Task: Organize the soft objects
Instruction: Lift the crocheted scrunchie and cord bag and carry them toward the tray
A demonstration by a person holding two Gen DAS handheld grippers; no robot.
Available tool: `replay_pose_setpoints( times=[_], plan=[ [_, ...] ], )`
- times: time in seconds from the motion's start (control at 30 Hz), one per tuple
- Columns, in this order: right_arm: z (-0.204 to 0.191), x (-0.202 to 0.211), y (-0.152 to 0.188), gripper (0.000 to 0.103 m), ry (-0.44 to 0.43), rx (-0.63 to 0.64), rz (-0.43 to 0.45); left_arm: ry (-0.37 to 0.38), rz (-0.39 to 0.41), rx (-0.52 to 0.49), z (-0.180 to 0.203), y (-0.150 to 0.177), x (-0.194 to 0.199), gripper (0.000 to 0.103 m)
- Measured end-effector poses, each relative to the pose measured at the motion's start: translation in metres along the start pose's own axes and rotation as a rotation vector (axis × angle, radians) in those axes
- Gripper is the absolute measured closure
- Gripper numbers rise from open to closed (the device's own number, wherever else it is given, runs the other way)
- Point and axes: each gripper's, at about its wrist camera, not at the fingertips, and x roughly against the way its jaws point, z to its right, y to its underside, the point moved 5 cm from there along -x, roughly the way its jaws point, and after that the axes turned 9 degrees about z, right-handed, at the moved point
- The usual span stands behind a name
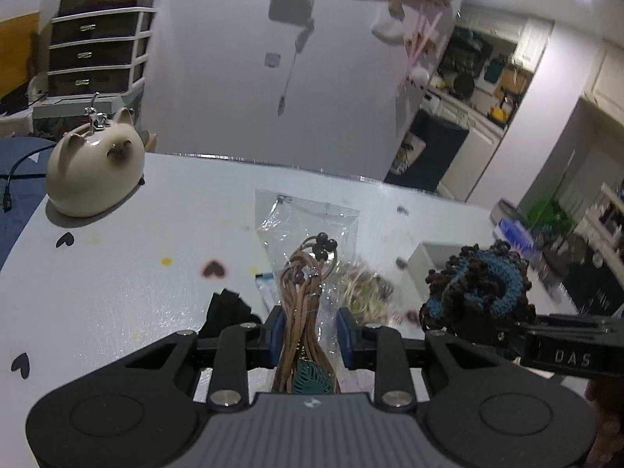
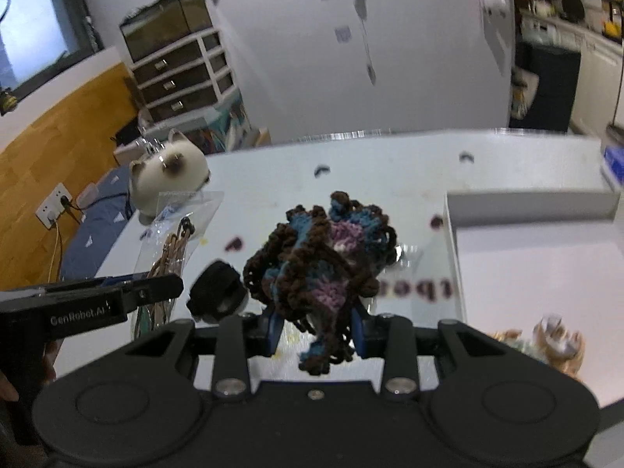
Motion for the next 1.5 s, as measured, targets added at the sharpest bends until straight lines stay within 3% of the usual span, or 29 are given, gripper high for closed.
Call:
replay_pose_setpoints(
  times=[0.43,1.0,1.5],
  plan=[
    [0.046,0.039,-0.03,0.067,-0.011,0.02,0.116,-0.03,0.091,0.076,0.048,-0.021,0.015,0.073],
    [0.178,0.085,-0.052,0.067,-0.055,0.061,0.136,-0.054,0.123,0.134,0.186,-0.01,-0.018,0.073],
    [0.291,0.1,-0.048,0.067,-0.007,0.036,0.097,0.018,0.046,0.201,0.286,0.017,-0.074,0.073]
  ],
)
